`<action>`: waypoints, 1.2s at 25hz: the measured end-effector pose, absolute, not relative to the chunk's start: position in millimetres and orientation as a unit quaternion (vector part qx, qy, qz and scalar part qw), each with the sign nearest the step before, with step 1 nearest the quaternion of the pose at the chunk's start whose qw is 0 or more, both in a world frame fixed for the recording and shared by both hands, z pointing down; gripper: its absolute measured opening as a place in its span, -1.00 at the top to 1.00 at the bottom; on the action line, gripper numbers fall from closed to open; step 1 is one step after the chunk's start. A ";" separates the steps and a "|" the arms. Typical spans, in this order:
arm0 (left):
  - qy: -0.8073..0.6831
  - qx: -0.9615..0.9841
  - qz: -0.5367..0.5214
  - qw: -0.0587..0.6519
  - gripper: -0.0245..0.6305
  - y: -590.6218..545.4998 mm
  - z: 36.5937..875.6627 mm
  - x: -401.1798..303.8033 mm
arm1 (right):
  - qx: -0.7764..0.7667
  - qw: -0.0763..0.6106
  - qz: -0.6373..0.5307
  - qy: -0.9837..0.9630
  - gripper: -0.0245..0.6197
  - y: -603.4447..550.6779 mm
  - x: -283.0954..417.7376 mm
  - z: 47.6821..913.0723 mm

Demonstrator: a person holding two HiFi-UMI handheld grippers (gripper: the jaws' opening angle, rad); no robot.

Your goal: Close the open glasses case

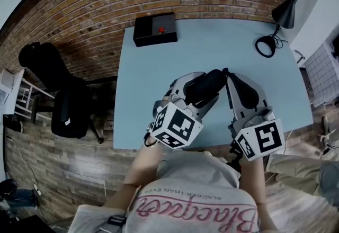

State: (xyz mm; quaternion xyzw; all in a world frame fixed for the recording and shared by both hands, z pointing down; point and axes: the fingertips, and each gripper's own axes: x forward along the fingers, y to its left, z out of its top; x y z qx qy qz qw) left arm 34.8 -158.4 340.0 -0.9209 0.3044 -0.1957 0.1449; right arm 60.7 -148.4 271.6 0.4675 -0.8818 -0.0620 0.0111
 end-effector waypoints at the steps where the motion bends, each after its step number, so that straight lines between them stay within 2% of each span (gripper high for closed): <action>1: 0.303 -0.921 -0.201 0.139 0.09 -158.3 342.8 35.0 | 0.470 0.016 -0.056 -0.881 0.86 -150.0 61.5 274.7; 7: 0.267 -0.938 -0.216 0.054 0.09 -152.6 364.3 37.4 | 0.478 0.044 -0.024 -0.877 0.86 -155.9 61.1 294.5; 10: 0.242 -0.952 -0.184 0.020 0.10 -147.1 363.8 38.0 | 0.472 0.032 0.009 -0.881 0.86 -158.1 63.1 301.1; 16: 0.235 -0.960 -0.139 0.055 0.10 -143.6 351.8 32.9 | 0.438 -0.030 0.092 -0.894 0.86 -157.9 66.7 304.1; 21: 0.218 -0.966 -0.106 0.086 0.10 -137.9 339.9 27.5 | 0.389 -0.053 0.135 -0.910 0.86 -153.9 63.6 302.5; 30: 0.197 -0.978 -0.021 0.068 0.10 -128.8 320.3 22.5 | 0.331 -0.084 0.193 -0.920 0.86 -147.0 57.4 306.1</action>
